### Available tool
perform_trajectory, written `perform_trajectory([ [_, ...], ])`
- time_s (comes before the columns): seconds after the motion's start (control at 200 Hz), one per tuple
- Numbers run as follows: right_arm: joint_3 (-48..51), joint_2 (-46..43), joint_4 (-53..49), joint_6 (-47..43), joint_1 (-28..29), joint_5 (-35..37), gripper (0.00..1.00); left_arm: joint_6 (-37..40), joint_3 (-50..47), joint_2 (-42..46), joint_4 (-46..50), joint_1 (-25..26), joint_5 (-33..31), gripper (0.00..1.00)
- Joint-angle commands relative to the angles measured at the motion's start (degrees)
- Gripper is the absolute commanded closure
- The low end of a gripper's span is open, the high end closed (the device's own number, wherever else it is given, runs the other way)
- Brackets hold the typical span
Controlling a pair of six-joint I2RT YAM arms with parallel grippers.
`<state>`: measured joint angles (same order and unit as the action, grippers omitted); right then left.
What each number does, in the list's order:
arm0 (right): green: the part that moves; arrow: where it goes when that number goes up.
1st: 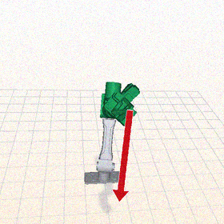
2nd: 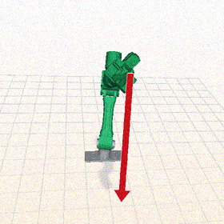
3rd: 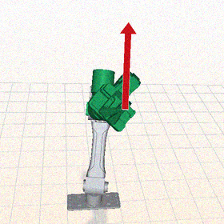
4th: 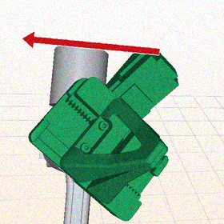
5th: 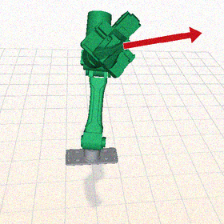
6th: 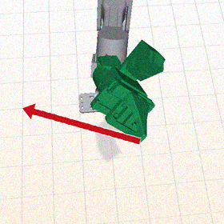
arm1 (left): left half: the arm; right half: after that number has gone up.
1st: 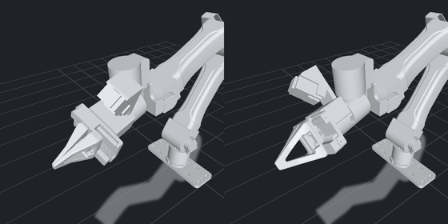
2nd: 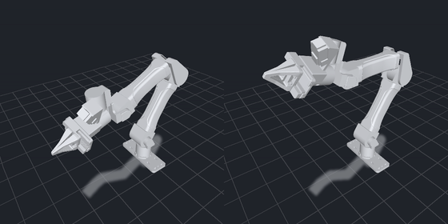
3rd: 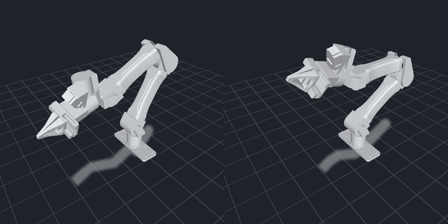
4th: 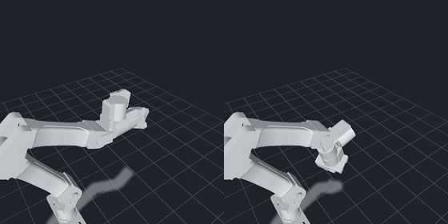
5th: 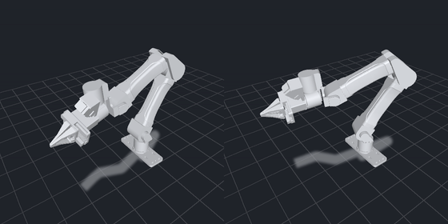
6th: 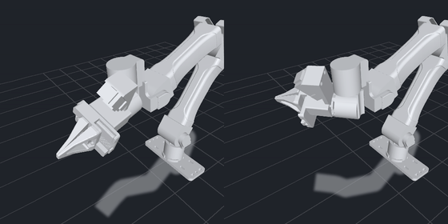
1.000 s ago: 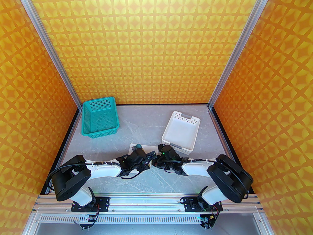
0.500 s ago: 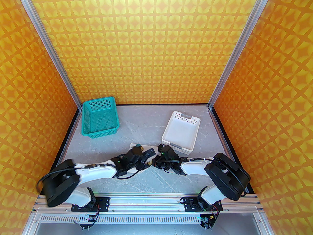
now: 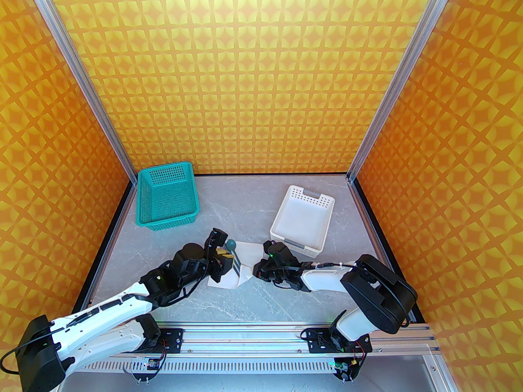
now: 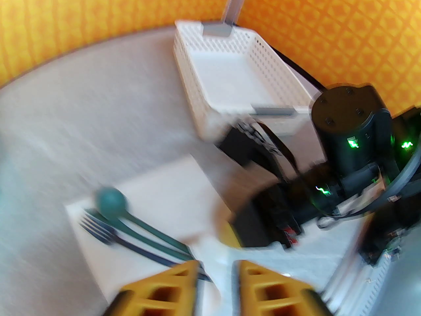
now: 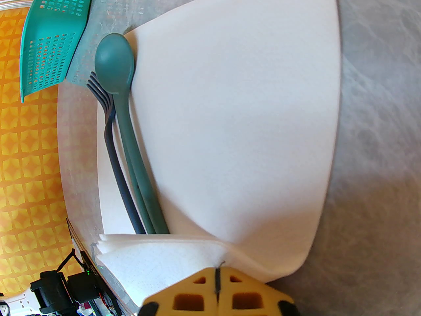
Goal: Place the utensils on the paper napkin and roll it up
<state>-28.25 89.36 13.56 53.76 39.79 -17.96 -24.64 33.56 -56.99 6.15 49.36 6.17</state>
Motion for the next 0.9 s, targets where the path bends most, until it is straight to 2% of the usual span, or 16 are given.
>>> perform_trajectory([
  [0.0, 0.3, 1.8, -5.8, -0.9, 0.5, 2.7, 1.00, -13.2, -0.9, -2.6, 2.1, -0.3, 9.9, 1.00],
  [0.125, 0.3, 2.0, -6.2, -0.9, 0.6, 2.8, 1.00, -15.9, -0.9, -5.9, 0.8, -0.2, 12.9, 1.00],
  [0.295, 0.4, 2.0, -6.7, -1.1, 0.6, 2.8, 1.00, -17.0, -0.5, -14.5, -3.0, -0.3, 16.1, 1.00],
  [0.535, -0.2, 2.1, -7.3, -1.2, 0.8, 2.7, 1.00, -14.5, 1.2, -22.2, -1.8, -0.2, 14.5, 1.00],
  [0.895, -0.8, 2.2, -7.7, -1.3, 1.0, 2.6, 1.00, -12.4, 3.5, -28.0, -2.9, -0.4, 12.3, 1.00],
])
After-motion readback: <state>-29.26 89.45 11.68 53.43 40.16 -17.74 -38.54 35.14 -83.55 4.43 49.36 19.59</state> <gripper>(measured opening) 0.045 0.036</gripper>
